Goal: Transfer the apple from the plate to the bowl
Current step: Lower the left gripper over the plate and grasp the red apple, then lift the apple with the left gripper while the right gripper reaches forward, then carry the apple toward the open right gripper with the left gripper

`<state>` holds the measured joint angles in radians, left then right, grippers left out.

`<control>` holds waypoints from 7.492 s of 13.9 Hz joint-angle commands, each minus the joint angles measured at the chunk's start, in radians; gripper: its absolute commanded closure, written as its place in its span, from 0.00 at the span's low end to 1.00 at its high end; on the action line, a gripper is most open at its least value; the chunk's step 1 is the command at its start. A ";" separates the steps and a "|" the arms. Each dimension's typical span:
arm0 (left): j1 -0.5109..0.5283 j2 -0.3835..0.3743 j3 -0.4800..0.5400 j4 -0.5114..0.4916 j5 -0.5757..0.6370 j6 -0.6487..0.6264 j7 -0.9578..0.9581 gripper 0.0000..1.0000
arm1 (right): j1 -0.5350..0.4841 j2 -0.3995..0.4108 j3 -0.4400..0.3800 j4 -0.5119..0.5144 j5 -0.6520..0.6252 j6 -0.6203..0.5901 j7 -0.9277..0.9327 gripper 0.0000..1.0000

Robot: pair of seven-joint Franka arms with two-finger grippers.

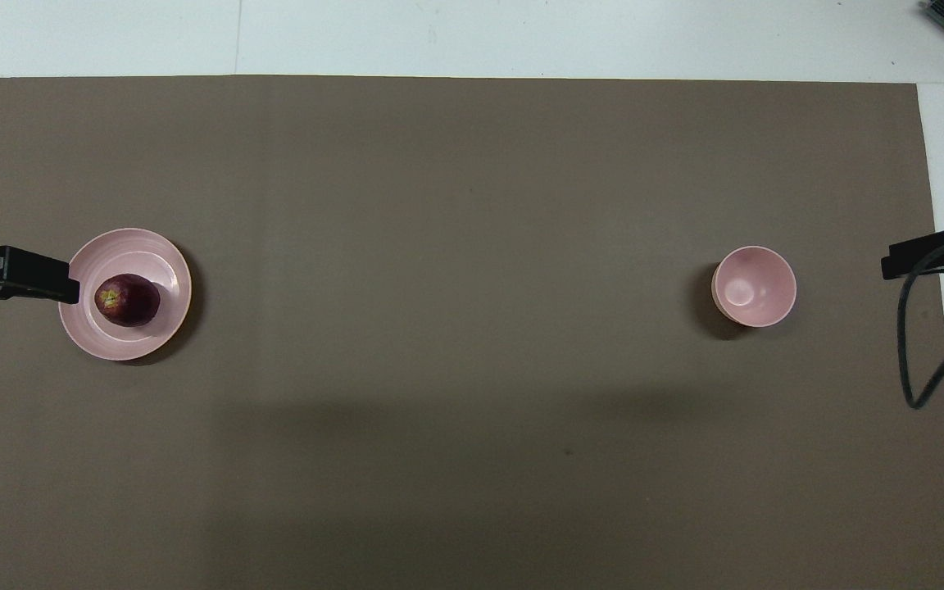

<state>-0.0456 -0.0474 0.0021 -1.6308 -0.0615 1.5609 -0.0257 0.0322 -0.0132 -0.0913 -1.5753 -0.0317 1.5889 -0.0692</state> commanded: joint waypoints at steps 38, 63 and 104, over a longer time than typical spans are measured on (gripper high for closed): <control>0.119 0.261 0.002 -0.472 0.035 0.780 0.256 0.80 | 0.000 -0.053 0.036 -0.091 0.042 0.000 0.019 0.00; 0.075 0.199 -0.039 0.164 0.006 -0.062 0.175 1.00 | 0.026 -0.131 0.036 -0.232 0.344 0.003 0.210 0.00; -0.313 0.172 -0.215 -0.244 -1.684 0.441 0.342 1.00 | 0.098 -0.027 0.033 -0.255 1.168 0.033 1.451 0.00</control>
<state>-0.3477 0.1288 -0.2125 -1.8770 -1.7142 1.9778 0.2981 0.1378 -0.0321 -0.0608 -1.8234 1.1124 1.6374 1.4159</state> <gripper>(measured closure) 0.251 0.000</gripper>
